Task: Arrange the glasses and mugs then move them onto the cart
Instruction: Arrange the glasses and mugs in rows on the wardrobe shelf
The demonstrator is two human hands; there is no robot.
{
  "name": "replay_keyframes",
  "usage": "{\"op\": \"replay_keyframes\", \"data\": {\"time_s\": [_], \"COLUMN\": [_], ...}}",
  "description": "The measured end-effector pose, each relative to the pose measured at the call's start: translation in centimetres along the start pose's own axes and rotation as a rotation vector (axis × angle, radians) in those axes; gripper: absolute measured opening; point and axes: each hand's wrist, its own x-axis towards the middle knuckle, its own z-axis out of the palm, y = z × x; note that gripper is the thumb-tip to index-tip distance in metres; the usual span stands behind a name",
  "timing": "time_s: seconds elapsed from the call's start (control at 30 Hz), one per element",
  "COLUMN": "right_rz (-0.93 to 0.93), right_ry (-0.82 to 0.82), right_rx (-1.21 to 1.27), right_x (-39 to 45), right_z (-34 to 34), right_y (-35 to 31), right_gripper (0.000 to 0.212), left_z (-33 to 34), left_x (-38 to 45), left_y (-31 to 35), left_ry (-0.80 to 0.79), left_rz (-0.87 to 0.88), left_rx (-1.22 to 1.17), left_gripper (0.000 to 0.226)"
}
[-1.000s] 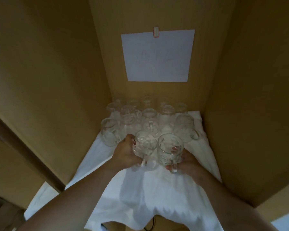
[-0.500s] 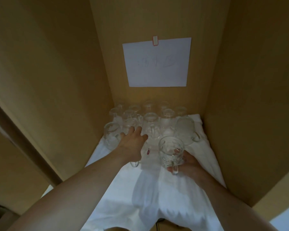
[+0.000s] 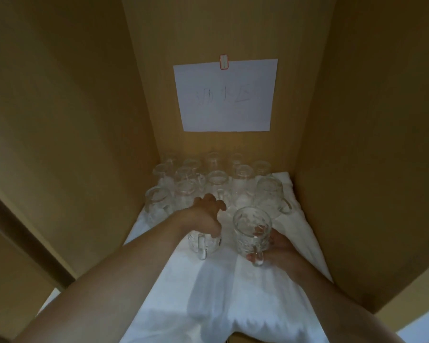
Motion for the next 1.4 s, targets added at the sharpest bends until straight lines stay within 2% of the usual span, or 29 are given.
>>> {"op": "replay_keyframes", "data": {"time_s": [0.07,0.13,0.3,0.47,0.57,0.77,0.87,0.93,1.03,1.17,1.23,1.4], "right_rz": [-0.011,-0.01,-0.015,0.002,0.002,0.026,0.004,-0.02,-0.04,-0.082,-0.109,-0.173], "right_ry": [0.001,-0.001,-0.001,0.004,0.011,0.068,0.074,0.082,0.169,0.243,0.268,0.319], "right_rx": [0.014,0.033,0.042,-0.01,-0.051,-0.109,-0.104,-0.158,-0.077,-0.065,-0.124,-0.442], "right_x": [0.0,0.0,0.4,0.4,0.1,-0.4,-1.0,-1.4,-1.5,-1.3,-1.0,-0.5], "right_z": [-0.1,0.0,-0.1,-0.2,-0.1,0.5,0.7,0.5,-0.1,-0.5,-0.7,-0.8], "right_y": [0.3,0.5,1.0,1.0,0.5,0.2,-0.7,-1.1,-1.0,-2.2,-2.8,-5.0], "right_gripper": [0.064,0.064,0.093,0.095,0.088,0.073,0.052,0.048,0.083,0.104,0.108,0.095], "left_z": [-0.9,-1.2,-0.4,0.1,0.1,0.0,-0.3,-0.4,-0.6,-0.7,-0.7,-0.4], "left_x": [0.1,0.5,1.3,1.7,2.1,2.9,3.2,3.4,3.7,3.9,3.9,3.8], "left_y": [-1.1,-1.7,-0.2,0.6,0.6,0.3,0.0,-0.1,0.0,0.3,0.4,0.7], "left_ry": [-0.032,0.021,0.159,0.267,0.308,0.3,0.279,0.268,0.257,0.257,0.275,0.298], "left_rz": [0.031,0.048,0.048,0.023,0.01,0.04,0.063,0.076,0.086,0.091,0.077,0.01], "left_rx": [0.034,0.056,0.175,0.169,0.134,0.094,0.085,0.077,0.074,0.081,0.103,0.156], "left_gripper": [0.086,0.082,0.063,0.045,0.037,0.034,0.041,0.047,0.049,0.046,0.038,0.039]}}
